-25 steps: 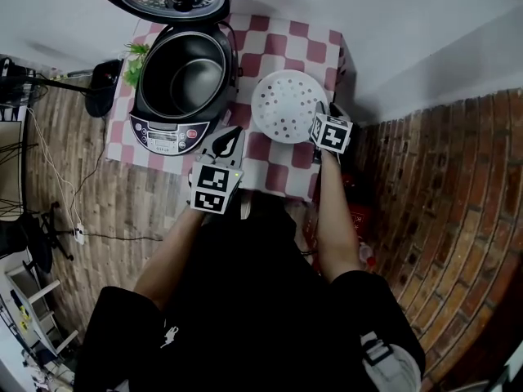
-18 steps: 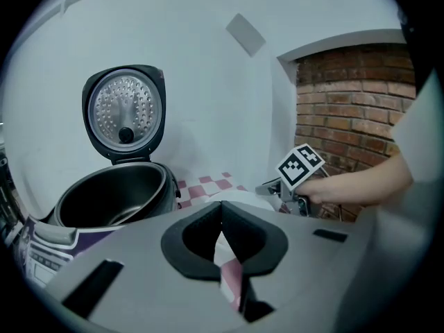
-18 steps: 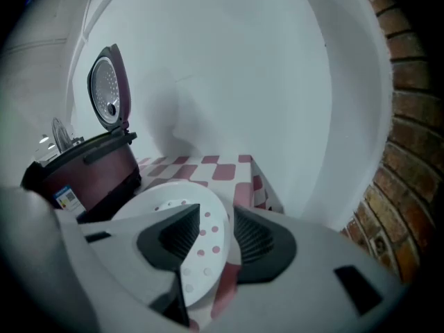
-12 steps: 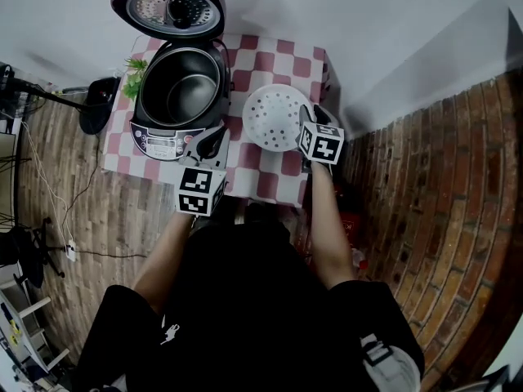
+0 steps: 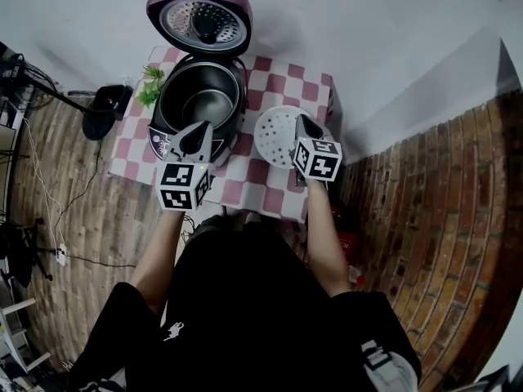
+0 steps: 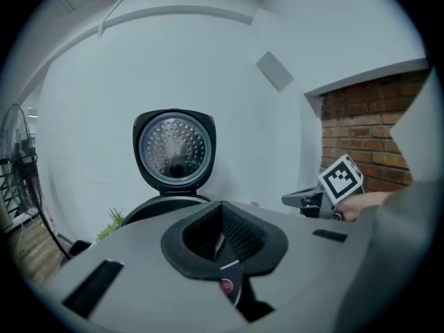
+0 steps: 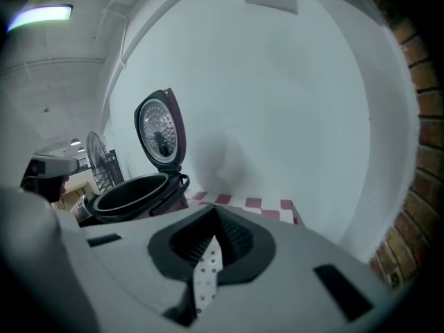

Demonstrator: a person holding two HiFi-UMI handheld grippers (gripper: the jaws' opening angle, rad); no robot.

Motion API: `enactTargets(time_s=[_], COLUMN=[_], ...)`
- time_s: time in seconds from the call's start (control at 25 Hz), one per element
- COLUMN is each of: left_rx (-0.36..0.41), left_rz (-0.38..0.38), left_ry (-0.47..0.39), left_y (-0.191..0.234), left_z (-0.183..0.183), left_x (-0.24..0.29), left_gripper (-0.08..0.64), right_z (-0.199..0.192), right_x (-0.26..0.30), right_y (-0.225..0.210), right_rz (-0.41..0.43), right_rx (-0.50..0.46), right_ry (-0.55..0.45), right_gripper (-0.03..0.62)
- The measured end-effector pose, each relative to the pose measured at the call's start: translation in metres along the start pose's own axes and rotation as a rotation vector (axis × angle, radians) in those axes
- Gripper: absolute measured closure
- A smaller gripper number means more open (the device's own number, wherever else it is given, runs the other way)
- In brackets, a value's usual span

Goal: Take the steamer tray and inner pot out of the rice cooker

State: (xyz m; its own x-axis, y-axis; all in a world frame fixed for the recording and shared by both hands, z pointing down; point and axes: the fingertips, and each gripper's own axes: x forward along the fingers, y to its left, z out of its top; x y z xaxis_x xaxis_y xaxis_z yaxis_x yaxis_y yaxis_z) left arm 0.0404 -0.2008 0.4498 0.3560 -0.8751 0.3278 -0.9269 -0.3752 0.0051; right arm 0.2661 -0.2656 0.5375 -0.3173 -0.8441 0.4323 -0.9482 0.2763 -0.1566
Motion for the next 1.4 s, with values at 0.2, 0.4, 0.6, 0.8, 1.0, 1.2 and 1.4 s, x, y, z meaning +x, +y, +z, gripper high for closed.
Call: enactTargets(time_s=[0.2,0.4,0.6,0.8,1.0,1.2,1.4], left_rx=[0.01,0.021,0.044,0.079,0.107,0.133,0.155], left_rz=[0.018,0.028,0.043,0.064,0.02,-0.047,-0.09], left_ry=[-0.027,-0.028,-0.02,0.026,0.092,0.181,0.243], left_y=[0.039,0.077,0.116,0.152,0.178,0.19,0.196], left_z=[0.012,0.018,0.018,0.007,-0.008,-0.027,-0.041], left_x=[-0.004,-0.003,0.004,0.014,0.028,0.048,0.069], left_gripper=[0.558,0.558,0.558,0.557,0.507,0.412,0.359], right_z=[0.028,0.049,0.061,0.063,0.066,0.056,0.043], right_x=[-0.001,0.005,0.023,0.046,0.069,0.092,0.109], right_y=[0.03,0.061,0.093,0.125,0.149,0.157,0.155], right_rz=[0.015,0.028,0.049,0.062,0.055,0.028,-0.012], right_rx=[-0.026,-0.053,-0.081,-0.153,-0.234,-0.32,-0.368], right_ry=[-0.029,-0.038,-0.024,0.022,0.051,0.128,0.21], right_gripper=[0.591,0.591,0.591,0.589,0.588,0.568,0.517])
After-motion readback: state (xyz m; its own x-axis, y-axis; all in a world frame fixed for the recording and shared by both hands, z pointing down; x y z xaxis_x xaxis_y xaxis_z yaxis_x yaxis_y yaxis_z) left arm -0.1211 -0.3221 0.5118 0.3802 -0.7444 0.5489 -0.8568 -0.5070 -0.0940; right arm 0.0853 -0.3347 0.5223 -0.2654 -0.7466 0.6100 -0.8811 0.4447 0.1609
